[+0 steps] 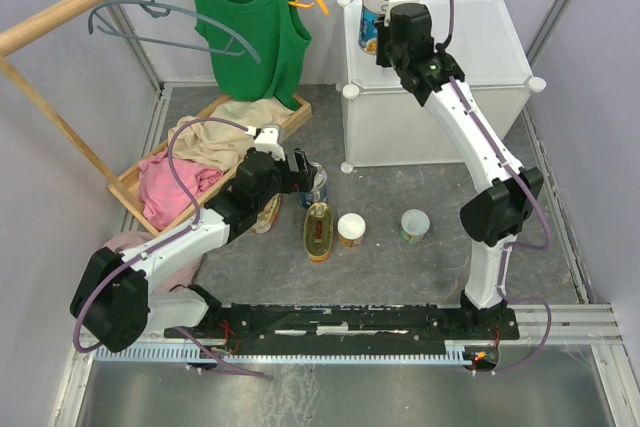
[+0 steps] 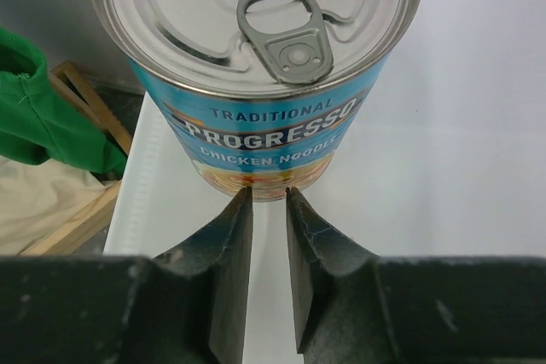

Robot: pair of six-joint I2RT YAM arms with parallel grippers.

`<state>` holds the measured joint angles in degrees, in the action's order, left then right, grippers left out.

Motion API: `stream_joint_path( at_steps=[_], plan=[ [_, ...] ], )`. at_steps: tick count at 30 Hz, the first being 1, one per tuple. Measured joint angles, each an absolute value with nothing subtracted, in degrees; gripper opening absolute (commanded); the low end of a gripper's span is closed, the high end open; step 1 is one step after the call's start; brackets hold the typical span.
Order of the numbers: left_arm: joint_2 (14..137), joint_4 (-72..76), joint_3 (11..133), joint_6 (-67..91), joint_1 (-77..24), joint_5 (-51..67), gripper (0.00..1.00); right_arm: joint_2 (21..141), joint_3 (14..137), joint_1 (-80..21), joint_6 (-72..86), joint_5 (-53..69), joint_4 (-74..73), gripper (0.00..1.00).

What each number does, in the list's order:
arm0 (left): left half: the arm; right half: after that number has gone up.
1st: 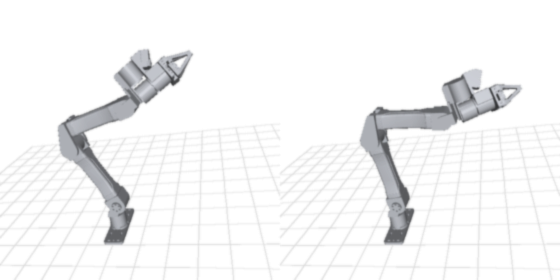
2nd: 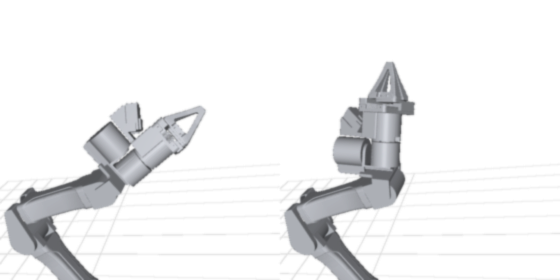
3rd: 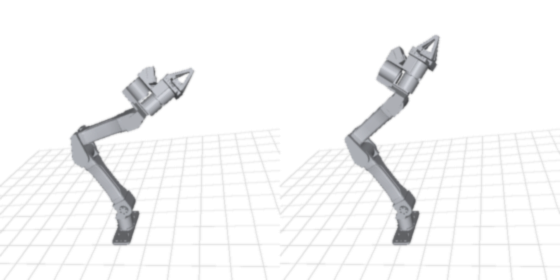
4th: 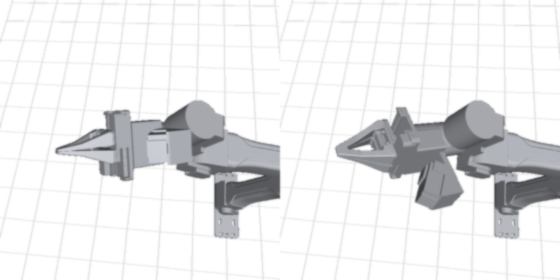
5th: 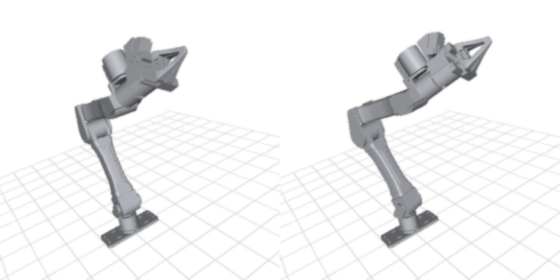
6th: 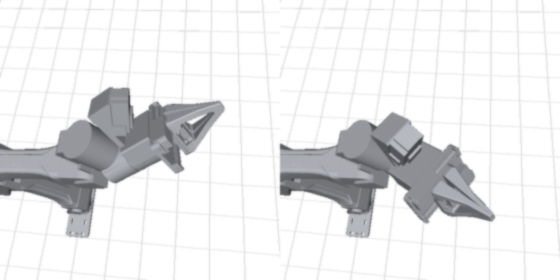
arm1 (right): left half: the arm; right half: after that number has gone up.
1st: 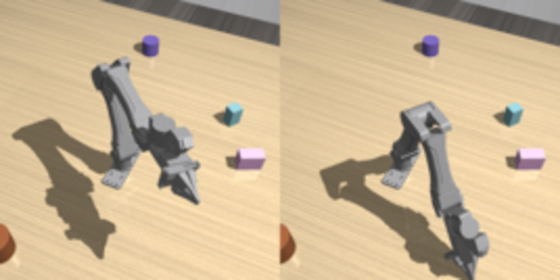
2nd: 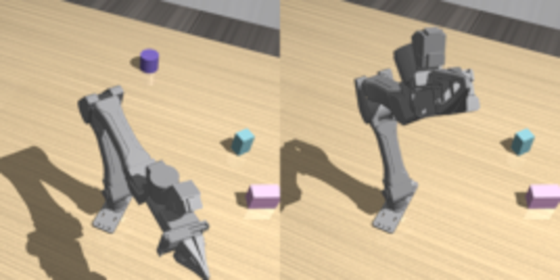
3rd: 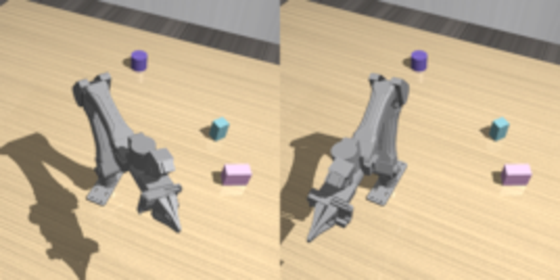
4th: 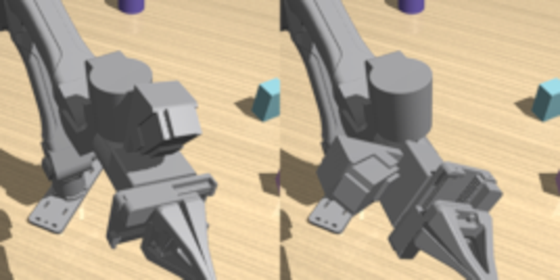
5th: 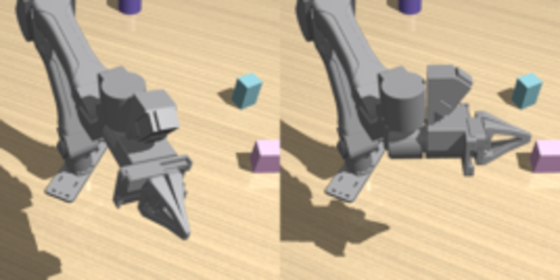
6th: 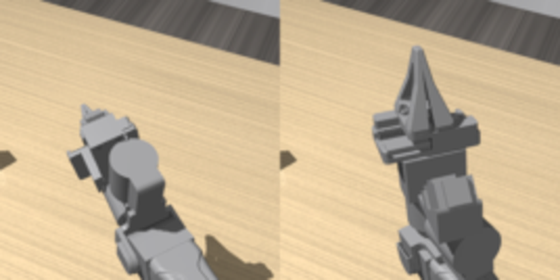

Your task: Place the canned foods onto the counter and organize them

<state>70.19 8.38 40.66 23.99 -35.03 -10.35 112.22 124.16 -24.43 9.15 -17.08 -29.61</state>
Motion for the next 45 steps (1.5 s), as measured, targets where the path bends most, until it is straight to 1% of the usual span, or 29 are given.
stream_joint_path(
  at_steps=[8, 22, 34, 38, 41, 45],
  plan=[
    [70.4, 8.7, 40.7, 24.0, -35.0, -10.3, 0.99, 112.9, 124.9, -23.7, 9.1, -17.0, -29.6, 0.30],
    [71.6, 8.9, 41.5, 24.0, -34.9, -9.7, 0.99, 122.1, 137.4, -22.4, 9.1, -16.4, -31.0, 0.30],
    [71.7, 9.1, 41.7, 24.1, -34.9, -8.4, 0.99, 125.4, 141.4, -22.1, 9.1, -15.3, -30.9, 0.31],
    [71.8, 9.0, 42.3, 24.3, -34.9, -8.3, 0.99, 125.5, 141.3, -22.0, 9.1, -15.0, -30.6, 0.31],
    [72.2, 8.8, 43.2, 24.6, -34.9, -7.9, 0.99, 124.2, 138.6, -22.0, 9.1, -15.0, -30.0, 0.32],
    [73.1, 7.5, 44.8, 24.6, -34.9, -7.0, 0.99, 123.2, 135.8, -22.0, 9.1, -15.0, -29.9, 0.35]
  ],
)
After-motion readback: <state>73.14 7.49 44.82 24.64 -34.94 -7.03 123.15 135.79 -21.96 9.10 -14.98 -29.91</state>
